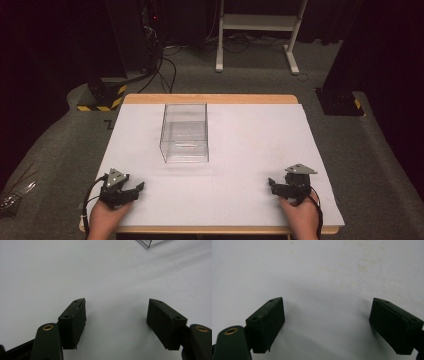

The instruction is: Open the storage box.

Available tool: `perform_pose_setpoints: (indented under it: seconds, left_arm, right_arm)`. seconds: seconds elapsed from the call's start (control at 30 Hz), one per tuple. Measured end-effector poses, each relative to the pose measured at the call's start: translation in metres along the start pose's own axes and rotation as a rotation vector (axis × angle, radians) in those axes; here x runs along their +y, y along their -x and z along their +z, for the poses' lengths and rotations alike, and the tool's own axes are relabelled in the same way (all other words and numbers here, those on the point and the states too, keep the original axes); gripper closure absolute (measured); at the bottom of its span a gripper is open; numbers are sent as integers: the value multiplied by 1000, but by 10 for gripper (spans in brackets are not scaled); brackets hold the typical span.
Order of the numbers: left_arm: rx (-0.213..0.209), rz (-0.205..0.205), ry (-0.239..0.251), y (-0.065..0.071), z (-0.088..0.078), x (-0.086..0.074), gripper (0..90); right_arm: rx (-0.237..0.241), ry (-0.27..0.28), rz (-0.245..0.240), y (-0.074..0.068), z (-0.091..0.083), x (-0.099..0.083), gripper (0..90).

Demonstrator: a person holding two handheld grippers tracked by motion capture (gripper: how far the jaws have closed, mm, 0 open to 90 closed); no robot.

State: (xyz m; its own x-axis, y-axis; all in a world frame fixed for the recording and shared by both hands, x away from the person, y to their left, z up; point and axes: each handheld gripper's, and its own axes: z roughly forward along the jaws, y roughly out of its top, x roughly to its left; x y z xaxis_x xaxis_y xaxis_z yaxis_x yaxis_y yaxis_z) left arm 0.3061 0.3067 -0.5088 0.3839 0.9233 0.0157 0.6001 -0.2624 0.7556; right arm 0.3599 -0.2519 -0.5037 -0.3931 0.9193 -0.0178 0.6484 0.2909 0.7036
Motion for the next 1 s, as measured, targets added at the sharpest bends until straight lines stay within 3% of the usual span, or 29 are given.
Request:
perform_pose_setpoints:
  seconds: [0.5, 0.63, 0.83, 1.0]
  left_arm:
    - [-19, -7, -5, -1, 0, 1, 306]
    - [-15, -25, -5, -4, -1, 2, 357]
    - [-27, -35, -16, -6, -3, 4, 362]
    - [-29, -42, 11, -4, -7, 4, 375]
  right_arm:
    - [-1, 4, 0, 0, 0, 0, 130]
    - [-1, 4, -2, 0, 0, 0, 130]
    - [0, 4, 1, 0, 0, 0, 130]
    - [2, 5, 2, 0, 0, 0, 130]
